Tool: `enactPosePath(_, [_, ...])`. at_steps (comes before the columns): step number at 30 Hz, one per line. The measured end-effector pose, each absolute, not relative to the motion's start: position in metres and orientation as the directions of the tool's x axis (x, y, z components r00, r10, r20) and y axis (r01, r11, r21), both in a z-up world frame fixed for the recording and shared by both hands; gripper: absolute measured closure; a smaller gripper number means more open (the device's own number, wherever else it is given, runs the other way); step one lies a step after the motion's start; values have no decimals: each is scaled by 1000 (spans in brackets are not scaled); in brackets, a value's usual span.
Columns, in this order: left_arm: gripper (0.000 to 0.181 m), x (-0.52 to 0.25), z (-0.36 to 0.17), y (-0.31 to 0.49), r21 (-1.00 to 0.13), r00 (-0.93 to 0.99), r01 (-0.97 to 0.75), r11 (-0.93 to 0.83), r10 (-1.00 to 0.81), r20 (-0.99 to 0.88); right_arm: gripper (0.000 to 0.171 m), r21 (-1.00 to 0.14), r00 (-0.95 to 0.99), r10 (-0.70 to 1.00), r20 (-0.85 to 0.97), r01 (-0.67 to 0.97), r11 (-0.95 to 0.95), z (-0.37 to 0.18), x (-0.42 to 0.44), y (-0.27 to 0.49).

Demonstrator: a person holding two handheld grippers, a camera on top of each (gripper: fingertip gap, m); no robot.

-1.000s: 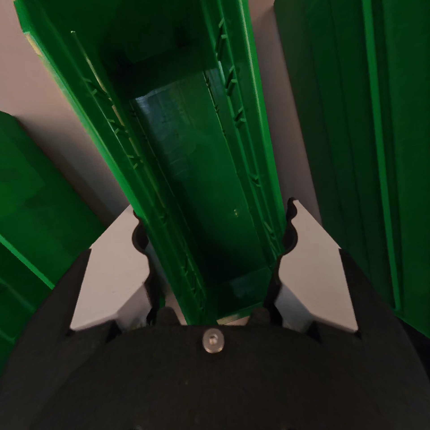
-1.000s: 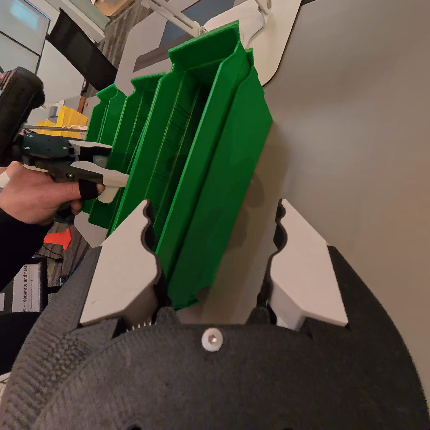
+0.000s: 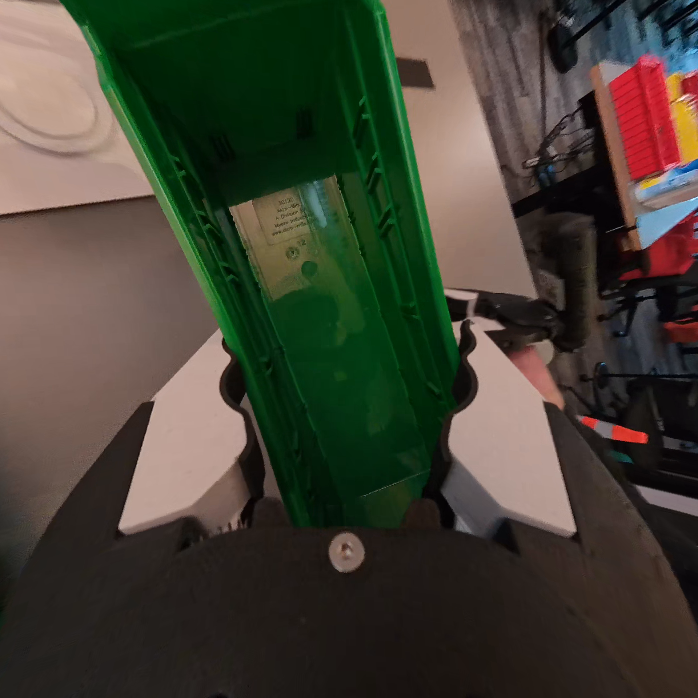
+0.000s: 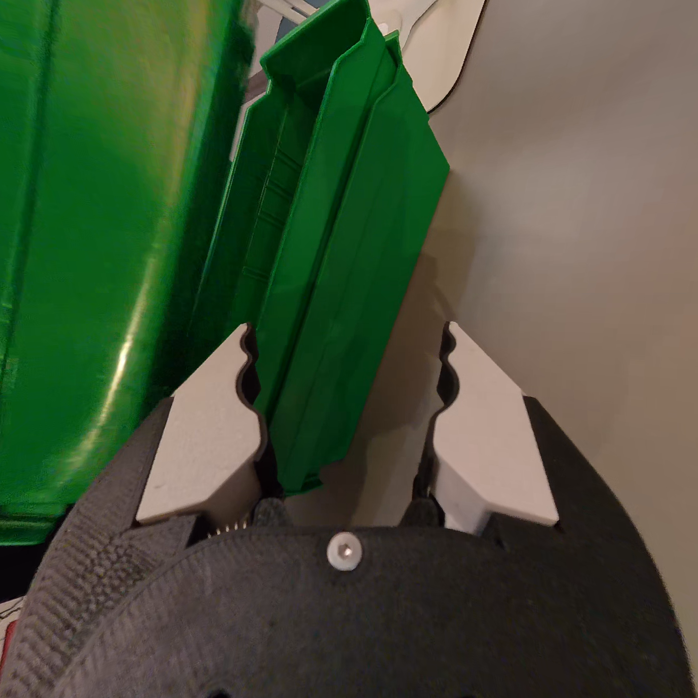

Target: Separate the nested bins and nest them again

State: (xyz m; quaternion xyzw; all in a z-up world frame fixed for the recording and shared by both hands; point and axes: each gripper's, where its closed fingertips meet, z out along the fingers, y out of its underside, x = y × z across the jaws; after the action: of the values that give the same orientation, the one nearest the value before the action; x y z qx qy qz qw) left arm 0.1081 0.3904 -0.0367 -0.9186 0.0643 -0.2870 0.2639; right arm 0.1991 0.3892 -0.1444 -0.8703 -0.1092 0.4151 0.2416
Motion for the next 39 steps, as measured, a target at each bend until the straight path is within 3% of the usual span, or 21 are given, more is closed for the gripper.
enactPosePath(9, [59, 118, -85, 391, -500, 908, -89, -861, -277, 315, 77, -501, 633, 366, -683, -40, -865, -148, 215, 392])
enactPosePath(21, [48, 128, -119, 390, -429, 890, -371, -824, -448, 91, 78, -493, 623, 363, -693, -42, -869, -151, 218, 393])
enactPosePath(26, [45, 125, -127, 390, -402, 876, -400, -824, -473, 99, 78, -494, 623, 363, -693, -43, -869, -151, 220, 393])
enactPosePath(29, [35, 124, -117, 391, -446, 863, -401, -800, -494, 109, 78, -497, 623, 363, -693, -48, -867, -150, 222, 393])
enactPosePath(31, [31, 123, -93, 393, -543, 846, -373, -752, -516, 133, 77, -501, 625, 363, -691, -53, -864, -148, 224, 393])
enactPosePath(35, [33, 68, -53, 395, -630, 892, -294, -719, -442, 89, 77, -492, 628, 353, -693, -54, -869, -151, 228, 392])
enactPosePath(39, [22, -65, -71, 389, -527, 974, -217, -822, -213, -69, 77, -483, 625, 348, -699, -53, -874, -154, 229, 392])
